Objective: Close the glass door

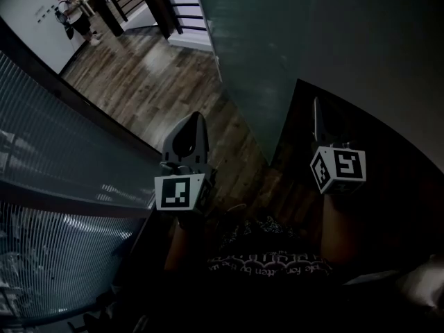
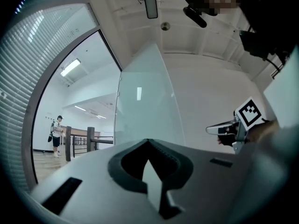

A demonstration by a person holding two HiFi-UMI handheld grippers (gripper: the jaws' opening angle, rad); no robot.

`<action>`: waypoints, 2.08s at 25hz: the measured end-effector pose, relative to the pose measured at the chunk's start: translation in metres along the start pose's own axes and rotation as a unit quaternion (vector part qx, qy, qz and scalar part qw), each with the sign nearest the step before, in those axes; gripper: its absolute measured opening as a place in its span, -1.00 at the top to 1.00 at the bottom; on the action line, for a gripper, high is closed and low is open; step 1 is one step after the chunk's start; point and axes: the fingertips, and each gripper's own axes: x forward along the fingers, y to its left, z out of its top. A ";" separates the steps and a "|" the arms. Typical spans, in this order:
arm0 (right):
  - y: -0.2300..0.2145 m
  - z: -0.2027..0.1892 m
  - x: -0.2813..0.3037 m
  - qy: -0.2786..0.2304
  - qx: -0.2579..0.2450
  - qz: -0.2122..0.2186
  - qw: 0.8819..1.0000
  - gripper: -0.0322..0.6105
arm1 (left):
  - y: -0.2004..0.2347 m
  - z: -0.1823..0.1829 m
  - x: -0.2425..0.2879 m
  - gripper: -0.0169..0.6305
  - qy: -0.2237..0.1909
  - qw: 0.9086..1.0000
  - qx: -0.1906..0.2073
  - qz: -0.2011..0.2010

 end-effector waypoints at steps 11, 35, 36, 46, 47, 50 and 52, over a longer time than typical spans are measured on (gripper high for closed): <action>-0.018 -0.016 0.057 0.023 0.010 0.021 0.999 0.89 | 0.004 -0.006 0.044 0.94 0.005 1.000 -0.007 0.012; -0.007 -0.038 0.125 0.059 0.027 0.126 0.990 0.59 | 0.018 -0.016 0.069 0.94 0.026 0.999 0.006 0.047; -0.008 -0.038 0.125 0.057 0.029 0.126 0.990 0.59 | 0.019 -0.017 0.069 0.94 0.027 0.998 0.006 0.049; -0.002 -0.035 0.125 0.059 0.036 0.142 0.987 0.59 | 0.020 -0.011 0.063 0.94 0.026 0.997 0.010 0.067; -0.002 -0.035 0.125 0.058 0.036 0.145 0.987 0.59 | 0.020 -0.010 0.062 0.95 0.026 0.997 0.011 0.070; 0.001 -0.033 0.122 0.058 0.037 0.154 0.986 0.59 | 0.018 -0.007 0.057 0.94 0.026 0.997 0.011 0.079; 0.004 -0.033 0.120 0.057 0.039 0.162 0.984 0.59 | 0.019 -0.006 0.053 0.94 0.027 0.996 0.012 0.085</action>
